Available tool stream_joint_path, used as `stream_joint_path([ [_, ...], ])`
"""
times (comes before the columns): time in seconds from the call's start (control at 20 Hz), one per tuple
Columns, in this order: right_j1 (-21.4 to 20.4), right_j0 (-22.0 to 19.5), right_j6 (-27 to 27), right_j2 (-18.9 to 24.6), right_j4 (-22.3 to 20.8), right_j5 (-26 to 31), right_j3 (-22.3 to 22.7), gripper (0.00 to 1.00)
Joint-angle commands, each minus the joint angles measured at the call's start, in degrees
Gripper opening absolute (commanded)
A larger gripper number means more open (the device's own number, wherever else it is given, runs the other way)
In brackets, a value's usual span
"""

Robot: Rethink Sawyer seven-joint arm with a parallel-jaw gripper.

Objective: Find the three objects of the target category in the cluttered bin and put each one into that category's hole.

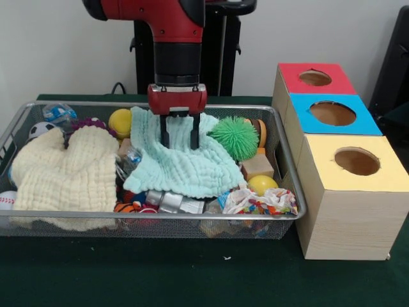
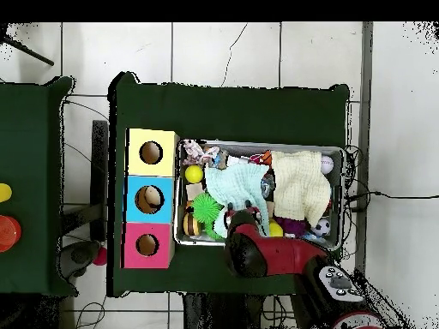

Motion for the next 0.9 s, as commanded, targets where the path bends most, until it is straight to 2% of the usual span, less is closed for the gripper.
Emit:
stream_joint_path([
  [0.05, 8.45, -1.72, 5.48, -0.43, -3.65, -4.82, -8.19, 1.00],
  [0.35, 12.76, -2.57, 5.84, -0.21, -4.34, -8.40, -10.56, 1.00],
  [0.65, 15.22, -3.95, 5.99, 1.11, -5.89, -10.24, -12.22, 1.00],
  [0.75, 15.30, -5.20, 5.88, 2.82, -8.07, -10.05, -12.28, 1.00],
  [0.8, 15.16, -6.04, 5.63, 4.08, -8.37, -6.24, -12.16, 0.00],
  [0.9, 14.76, -6.84, 4.79, 5.34, -8.61, -3.06, -11.92, 0.00],
])
